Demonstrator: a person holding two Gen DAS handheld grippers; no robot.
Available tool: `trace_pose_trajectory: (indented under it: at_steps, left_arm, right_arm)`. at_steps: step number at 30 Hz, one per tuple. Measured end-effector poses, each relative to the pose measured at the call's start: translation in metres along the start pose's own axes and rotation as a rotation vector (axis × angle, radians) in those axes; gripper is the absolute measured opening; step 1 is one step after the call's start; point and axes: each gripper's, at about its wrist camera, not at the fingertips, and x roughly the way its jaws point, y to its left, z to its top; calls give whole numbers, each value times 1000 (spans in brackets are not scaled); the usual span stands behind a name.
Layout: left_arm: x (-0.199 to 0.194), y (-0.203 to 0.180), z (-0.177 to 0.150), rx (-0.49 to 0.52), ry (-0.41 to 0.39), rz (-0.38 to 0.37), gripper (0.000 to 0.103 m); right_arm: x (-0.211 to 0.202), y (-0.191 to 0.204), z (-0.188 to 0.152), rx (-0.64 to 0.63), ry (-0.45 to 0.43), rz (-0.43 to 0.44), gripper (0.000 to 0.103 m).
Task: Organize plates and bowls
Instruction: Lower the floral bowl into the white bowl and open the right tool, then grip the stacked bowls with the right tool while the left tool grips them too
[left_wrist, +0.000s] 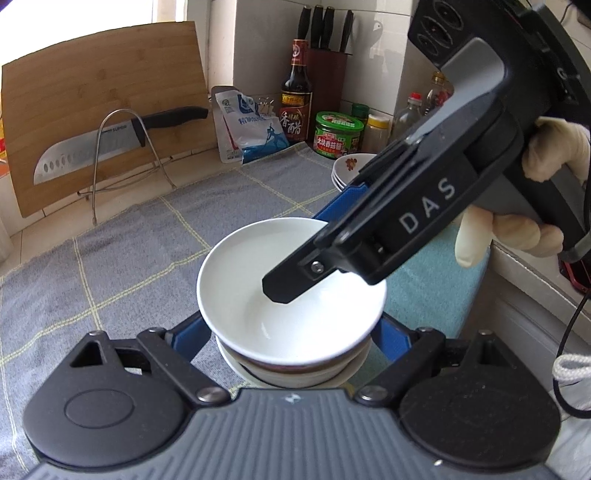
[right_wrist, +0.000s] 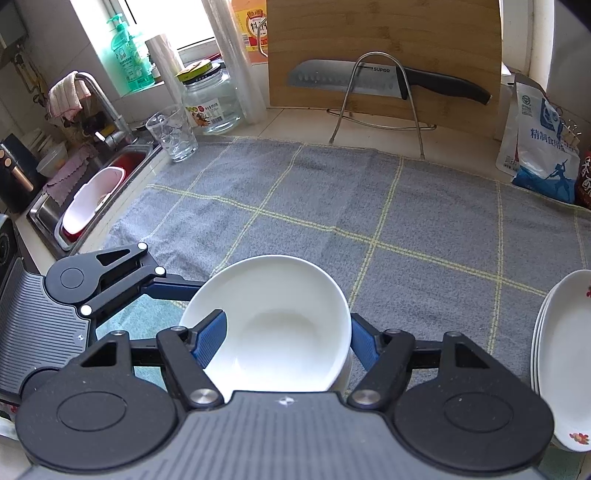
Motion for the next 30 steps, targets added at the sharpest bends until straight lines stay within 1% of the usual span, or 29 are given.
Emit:
trace_pose_trajectory:
  at_steps: [8,9,13,15,16,18,21,23,25,28,30]
  left_arm:
    - [2,-1,-4,-4,15,-12,94]
    - [2,-1,-5,-5,11,-12,94]
    - [-3,-1,-6,11,-4,-23,95]
    - [-8,0,-7,14,-21,-35,99]
    - [-11,1,-8,15,-32,-37,100]
    - [-18,2,-10,23,-62,-38,101]
    - [-27,4,-16,55,-113,-37,101]
    - [-29,5,-21,81,-127,-47,102]
    - [-30,7,-25,87,-114,-75,102]
    - [-26,13,-33,75,-61,-130,102]
    - [-21,16,-38,76,-32,-128,102]
  right_arm:
    - [4,4,-4,-34,6,-24,77]
    - [4,5,-4,-37,4,-28,79]
    - [-3,8,-6,-62,-29,-34,95]
    - [-9,10,-6,-78,-50,-42,100]
    - [-12,10,-6,-86,-63,-47,101]
    - [-17,10,-6,-96,-81,-55,103]
    - [-24,8,-9,-104,-116,-90,103]
    - [-27,6,-14,-119,-132,-119,103]
    - [-31,6,-20,-144,-138,-131,103]
    - [-39,6,-32,-202,-140,-144,103]
    - [-41,8,-41,-257,-128,-160,103]
